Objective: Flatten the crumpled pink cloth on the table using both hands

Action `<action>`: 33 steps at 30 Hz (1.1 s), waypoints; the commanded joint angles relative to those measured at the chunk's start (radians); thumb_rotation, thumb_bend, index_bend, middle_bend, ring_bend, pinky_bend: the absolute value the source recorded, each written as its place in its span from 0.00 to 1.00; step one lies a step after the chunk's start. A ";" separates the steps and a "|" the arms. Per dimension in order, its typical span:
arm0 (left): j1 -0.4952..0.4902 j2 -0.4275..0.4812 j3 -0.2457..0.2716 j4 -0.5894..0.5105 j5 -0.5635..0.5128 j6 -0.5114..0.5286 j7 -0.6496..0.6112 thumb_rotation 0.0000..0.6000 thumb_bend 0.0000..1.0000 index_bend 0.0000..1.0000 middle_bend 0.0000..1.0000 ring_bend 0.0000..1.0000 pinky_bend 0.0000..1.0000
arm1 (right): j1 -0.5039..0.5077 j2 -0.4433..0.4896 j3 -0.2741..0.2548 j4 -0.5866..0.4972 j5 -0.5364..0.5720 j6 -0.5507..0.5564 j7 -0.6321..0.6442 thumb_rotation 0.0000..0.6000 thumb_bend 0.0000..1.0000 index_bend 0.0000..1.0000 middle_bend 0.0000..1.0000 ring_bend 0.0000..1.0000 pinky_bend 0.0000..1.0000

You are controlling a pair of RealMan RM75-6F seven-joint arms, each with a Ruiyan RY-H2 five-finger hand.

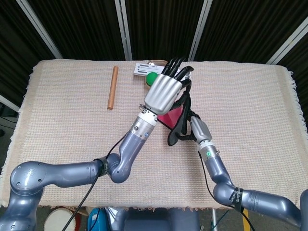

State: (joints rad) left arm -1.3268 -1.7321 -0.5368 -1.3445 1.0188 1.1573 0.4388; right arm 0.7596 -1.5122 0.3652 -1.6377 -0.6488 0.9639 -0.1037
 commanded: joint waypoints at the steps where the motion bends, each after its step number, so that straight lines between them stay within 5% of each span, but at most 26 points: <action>1: 0.009 0.007 0.006 -0.001 0.000 0.000 -0.006 1.00 0.50 0.61 0.21 0.00 0.00 | -0.003 -0.003 0.005 0.003 -0.002 0.025 -0.002 1.00 0.43 0.55 0.07 0.00 0.01; 9: 0.042 0.037 0.023 0.002 0.010 0.004 -0.024 1.00 0.50 0.61 0.21 0.00 0.00 | -0.034 0.033 0.001 -0.021 -0.024 0.057 0.007 1.00 0.48 0.63 0.09 0.00 0.01; 26: 0.119 0.108 0.042 -0.002 0.015 0.012 -0.069 1.00 0.50 0.61 0.21 0.00 0.00 | -0.105 0.126 0.002 -0.084 -0.094 0.087 0.067 1.00 0.48 0.62 0.09 0.00 0.01; 33: 0.129 0.112 0.052 -0.010 0.023 0.014 -0.073 1.00 0.50 0.61 0.21 0.00 0.00 | -0.117 0.156 -0.023 -0.113 -0.152 0.070 0.065 1.00 0.46 0.08 0.00 0.00 0.00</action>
State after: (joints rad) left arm -1.1981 -1.6201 -0.4848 -1.3544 1.0418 1.1710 0.3660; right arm 0.6456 -1.3663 0.3508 -1.7415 -0.7849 1.0415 -0.0365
